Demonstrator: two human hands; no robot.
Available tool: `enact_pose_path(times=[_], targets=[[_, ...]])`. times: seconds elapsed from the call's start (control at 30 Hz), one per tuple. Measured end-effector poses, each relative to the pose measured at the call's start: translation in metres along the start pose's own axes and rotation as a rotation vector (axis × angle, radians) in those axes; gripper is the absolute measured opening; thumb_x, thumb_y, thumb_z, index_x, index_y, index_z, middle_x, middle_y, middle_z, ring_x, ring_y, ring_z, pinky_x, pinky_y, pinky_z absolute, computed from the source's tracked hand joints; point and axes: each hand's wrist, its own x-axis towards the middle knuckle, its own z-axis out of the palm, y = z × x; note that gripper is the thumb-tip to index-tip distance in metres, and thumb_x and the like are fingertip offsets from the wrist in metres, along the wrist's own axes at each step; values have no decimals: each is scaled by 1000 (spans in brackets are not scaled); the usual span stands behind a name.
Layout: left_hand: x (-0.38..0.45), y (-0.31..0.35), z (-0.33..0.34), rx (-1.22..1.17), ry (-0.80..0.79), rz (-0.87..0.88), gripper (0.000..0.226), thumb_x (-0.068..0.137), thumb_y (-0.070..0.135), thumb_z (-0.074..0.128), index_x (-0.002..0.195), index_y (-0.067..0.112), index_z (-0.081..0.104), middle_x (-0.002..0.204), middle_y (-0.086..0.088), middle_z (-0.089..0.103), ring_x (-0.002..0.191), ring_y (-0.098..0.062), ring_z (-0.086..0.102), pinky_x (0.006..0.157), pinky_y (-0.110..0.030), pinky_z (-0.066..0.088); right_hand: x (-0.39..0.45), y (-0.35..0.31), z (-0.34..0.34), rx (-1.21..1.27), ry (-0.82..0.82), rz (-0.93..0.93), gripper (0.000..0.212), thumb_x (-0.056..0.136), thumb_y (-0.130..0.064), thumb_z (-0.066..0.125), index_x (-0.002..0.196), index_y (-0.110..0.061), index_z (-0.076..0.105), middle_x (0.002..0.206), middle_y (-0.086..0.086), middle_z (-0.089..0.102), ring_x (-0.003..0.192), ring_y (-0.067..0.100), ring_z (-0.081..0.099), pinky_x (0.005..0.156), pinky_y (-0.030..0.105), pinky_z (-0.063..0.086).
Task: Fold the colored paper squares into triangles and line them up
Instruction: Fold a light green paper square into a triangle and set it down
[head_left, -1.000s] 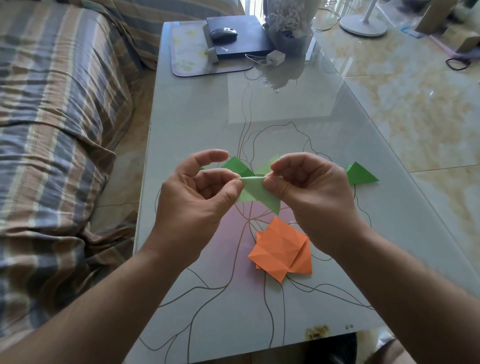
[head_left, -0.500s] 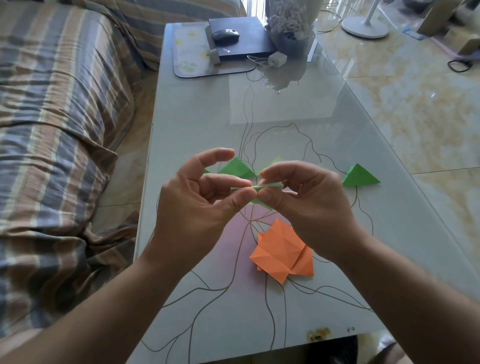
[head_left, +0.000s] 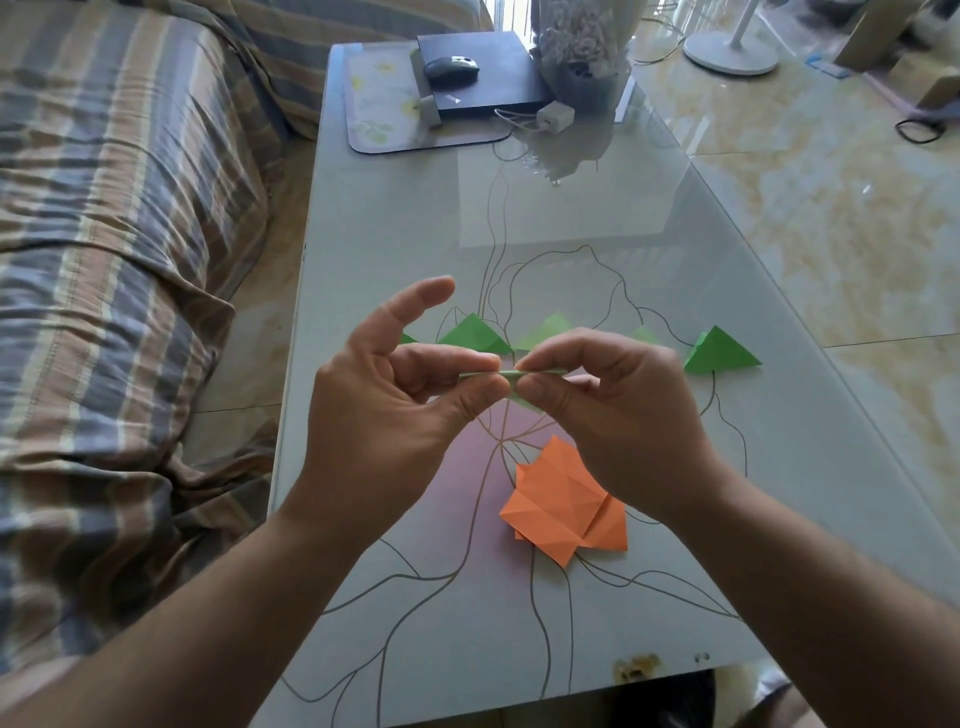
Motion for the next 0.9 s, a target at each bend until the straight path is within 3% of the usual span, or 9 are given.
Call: enact_pose_path(times=[0.27,0.57,0.73,0.9], targets=[[-1,-1,2,-56,-15,-19,75,72,18,85,140,31,53,91,3,80,90,-14,78,88,-29,61,-1,-1,1,-32,11,-65,14,87,-15,79,87,-28,75,84,-9,73,81,20,71,74,51,59],[-3,-2,1,-128,-88,-57,76,78,17,80,146,30,47,95,-5,79,95,-21,77,93,-37,60,-1,2,3,-10,-35,-62,7,90,-15,74,87,-21,74,86,-2,70,86,28,67,71,54,57],[-1,-11,3,-221,-149,-132,77,80,12,78,147,30,45,94,-11,77,90,-24,74,94,-42,60,0,1,4,-56,-61,-38,13,87,-14,71,80,-24,73,82,-3,68,85,23,66,69,43,57],[1,-14,2,-281,-194,-183,73,80,13,74,146,27,45,94,-12,72,91,-24,71,86,-31,58,0,4,2,-68,-76,39,6,84,-23,72,78,-22,73,77,-7,67,71,13,62,63,29,49]])
